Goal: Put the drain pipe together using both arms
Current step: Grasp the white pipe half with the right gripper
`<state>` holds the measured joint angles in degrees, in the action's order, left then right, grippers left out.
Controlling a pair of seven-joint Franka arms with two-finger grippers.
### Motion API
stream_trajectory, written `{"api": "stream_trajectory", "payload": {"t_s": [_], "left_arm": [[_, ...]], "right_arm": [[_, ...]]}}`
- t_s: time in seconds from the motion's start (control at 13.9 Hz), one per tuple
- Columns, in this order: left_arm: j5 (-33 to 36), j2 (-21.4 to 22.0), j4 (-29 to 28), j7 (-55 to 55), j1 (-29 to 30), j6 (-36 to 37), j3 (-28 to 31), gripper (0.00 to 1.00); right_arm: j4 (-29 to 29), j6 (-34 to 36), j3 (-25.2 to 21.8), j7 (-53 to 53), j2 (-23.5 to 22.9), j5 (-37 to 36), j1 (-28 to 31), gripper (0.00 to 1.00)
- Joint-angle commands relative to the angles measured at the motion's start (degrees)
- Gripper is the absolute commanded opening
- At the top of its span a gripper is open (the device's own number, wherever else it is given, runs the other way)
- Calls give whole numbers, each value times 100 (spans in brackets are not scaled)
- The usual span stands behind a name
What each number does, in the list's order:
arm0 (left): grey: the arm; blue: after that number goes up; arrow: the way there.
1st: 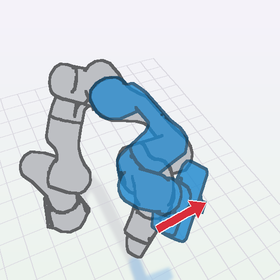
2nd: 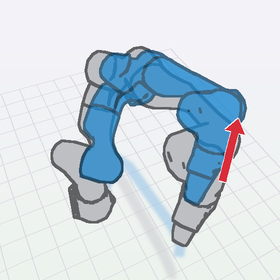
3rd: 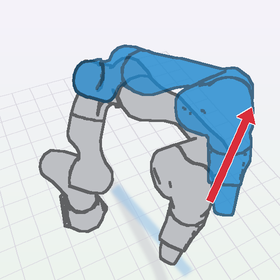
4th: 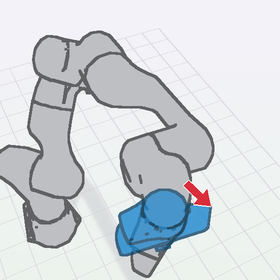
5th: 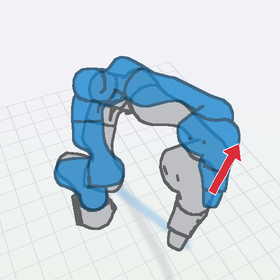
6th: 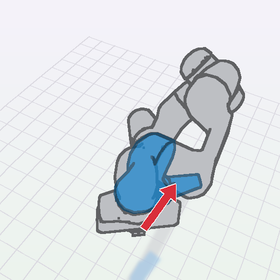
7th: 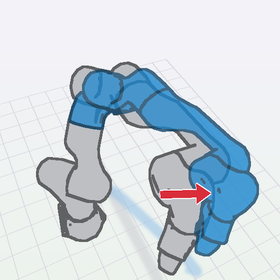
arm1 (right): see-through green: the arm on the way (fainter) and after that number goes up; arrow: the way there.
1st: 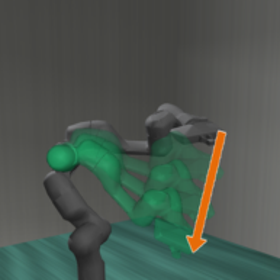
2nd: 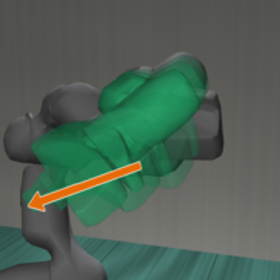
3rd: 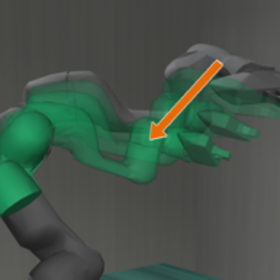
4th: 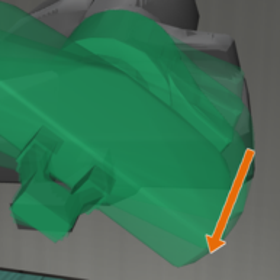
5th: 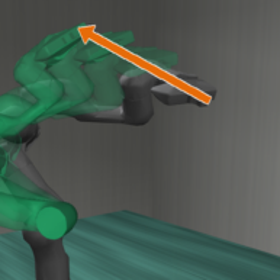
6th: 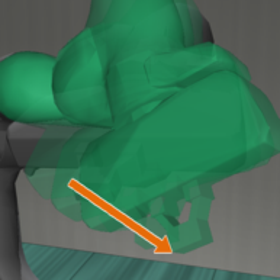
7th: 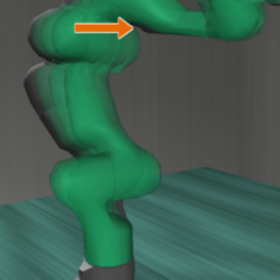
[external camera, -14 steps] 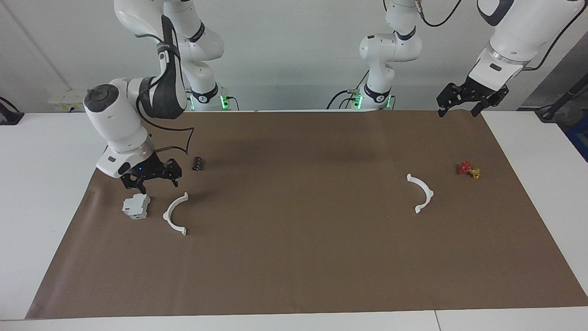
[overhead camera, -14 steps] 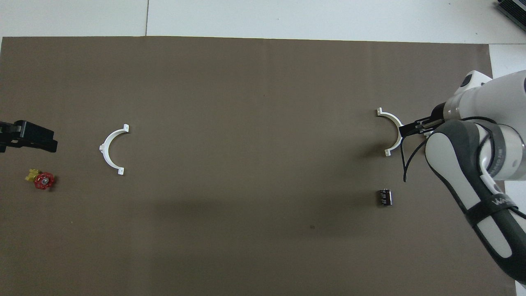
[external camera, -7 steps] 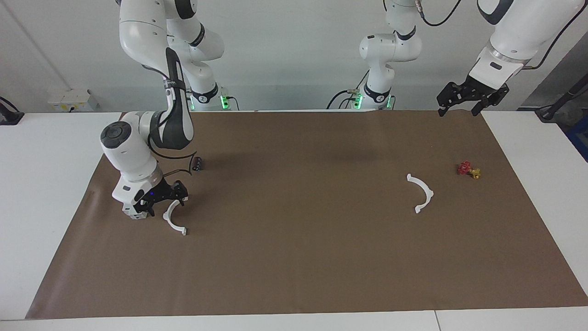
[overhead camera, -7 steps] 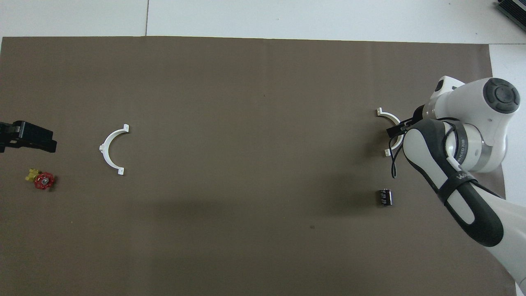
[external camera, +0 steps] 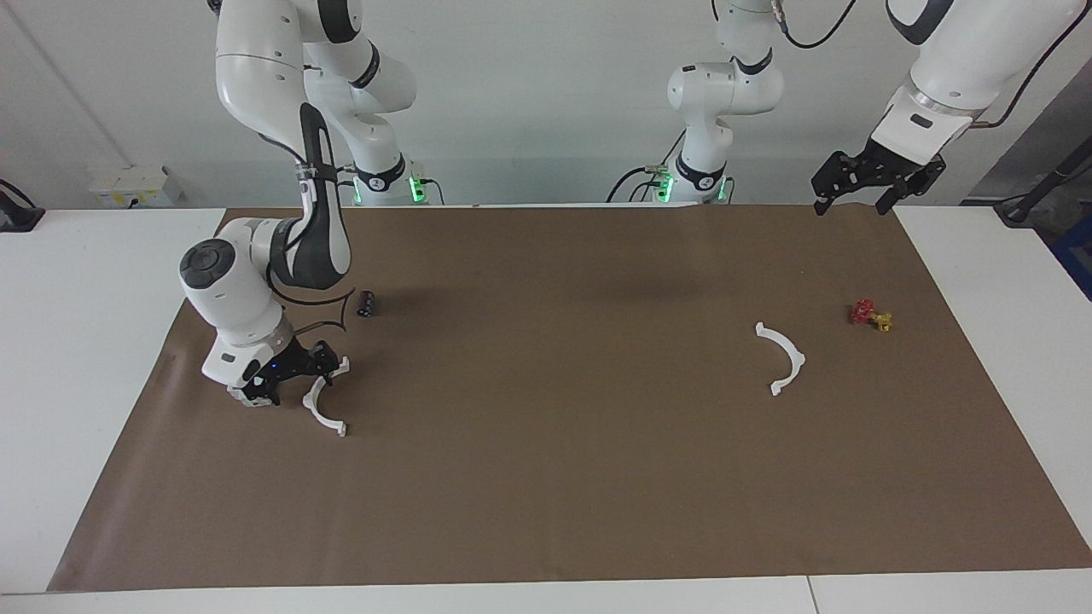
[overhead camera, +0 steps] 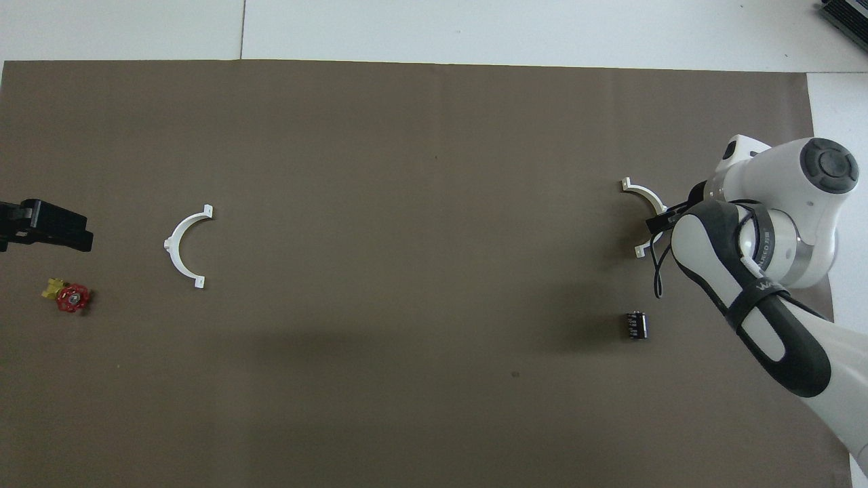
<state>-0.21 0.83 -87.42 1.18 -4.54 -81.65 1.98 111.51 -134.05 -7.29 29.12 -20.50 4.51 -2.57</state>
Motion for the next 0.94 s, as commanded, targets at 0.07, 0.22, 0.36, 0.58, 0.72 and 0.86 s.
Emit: {"api": "stream_trajectory", "payload": {"t_s": [0.07,0.22,0.36,0.58,0.72,0.86], "left_arm": [[135,163,-214,-91,-100,-132,48,100],[135,172,-214,-91,-100,-132,39,100],[135,172,-214,-91,-100,-132,39,100],[135,172,-214,-91,-100,-132,39,100],[135,172,-214,-91,-100,-141,30,100],[135,198,-223,-83,-91,-141,30,100]], "right_arm": [[256,-612,61,164,-51,146,72,74],[266,-657,61,120,-77,233,81,45],[266,-648,61,-38,-86,322,46,0],[47,-369,52,-56,-60,322,29,0],[-409,403,61,-396,63,322,-15,0],[-709,958,61,-1168,300,313,-129,0]]}}
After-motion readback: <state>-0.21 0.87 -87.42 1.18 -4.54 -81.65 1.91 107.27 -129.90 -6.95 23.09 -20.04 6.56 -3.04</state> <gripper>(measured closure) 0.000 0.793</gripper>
